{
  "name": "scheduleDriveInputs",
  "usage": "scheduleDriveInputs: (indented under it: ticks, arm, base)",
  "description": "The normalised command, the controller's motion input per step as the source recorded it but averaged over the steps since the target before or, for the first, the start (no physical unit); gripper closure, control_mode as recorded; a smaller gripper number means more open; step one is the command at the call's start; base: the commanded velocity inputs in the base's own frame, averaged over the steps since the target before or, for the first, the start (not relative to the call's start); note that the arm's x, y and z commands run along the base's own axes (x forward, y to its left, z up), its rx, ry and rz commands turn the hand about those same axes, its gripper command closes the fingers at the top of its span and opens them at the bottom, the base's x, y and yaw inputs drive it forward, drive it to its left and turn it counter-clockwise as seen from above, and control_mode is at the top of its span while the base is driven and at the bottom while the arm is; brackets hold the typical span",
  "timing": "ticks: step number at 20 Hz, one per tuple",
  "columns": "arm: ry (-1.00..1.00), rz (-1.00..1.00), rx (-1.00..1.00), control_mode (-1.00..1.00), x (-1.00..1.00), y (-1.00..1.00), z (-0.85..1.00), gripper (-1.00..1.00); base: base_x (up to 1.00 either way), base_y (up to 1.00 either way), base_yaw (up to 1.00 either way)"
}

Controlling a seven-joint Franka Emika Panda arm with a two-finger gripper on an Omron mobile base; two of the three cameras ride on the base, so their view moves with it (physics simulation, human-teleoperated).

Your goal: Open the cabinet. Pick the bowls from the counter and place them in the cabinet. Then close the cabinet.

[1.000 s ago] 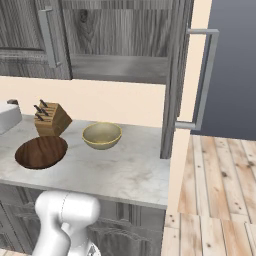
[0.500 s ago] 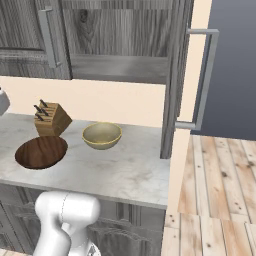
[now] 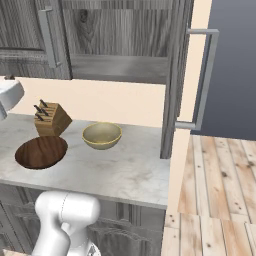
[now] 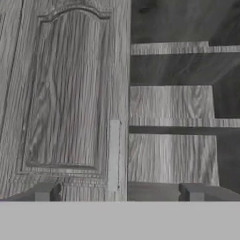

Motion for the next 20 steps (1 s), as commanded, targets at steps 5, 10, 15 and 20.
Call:
scheduleDriveInputs:
  ticks: [5, 10, 15, 20]
  arm:
    - [0.0, 0.0, 0.0, -1.0, 0.59, 0.0, 0.0, -1.0]
    - [0.0, 0.0, 0.0, -1.0, 0.63, 0.02, -0.01, -1.0]
    - [0.0, 0.0, 0.0, -1.0, 0.61, 0.05, -0.05, -1.0]
    - [0.0, 0.0, 0.0, -1.0, 0.56, 0.18, -0.12, -1.0]
  base:
    - [0.0, 0.0, 0.0]
    - [0.0, 0.0, 0.0]
    - [0.0, 0.0, 0.0]
    - [0.0, 0.0, 0.0]
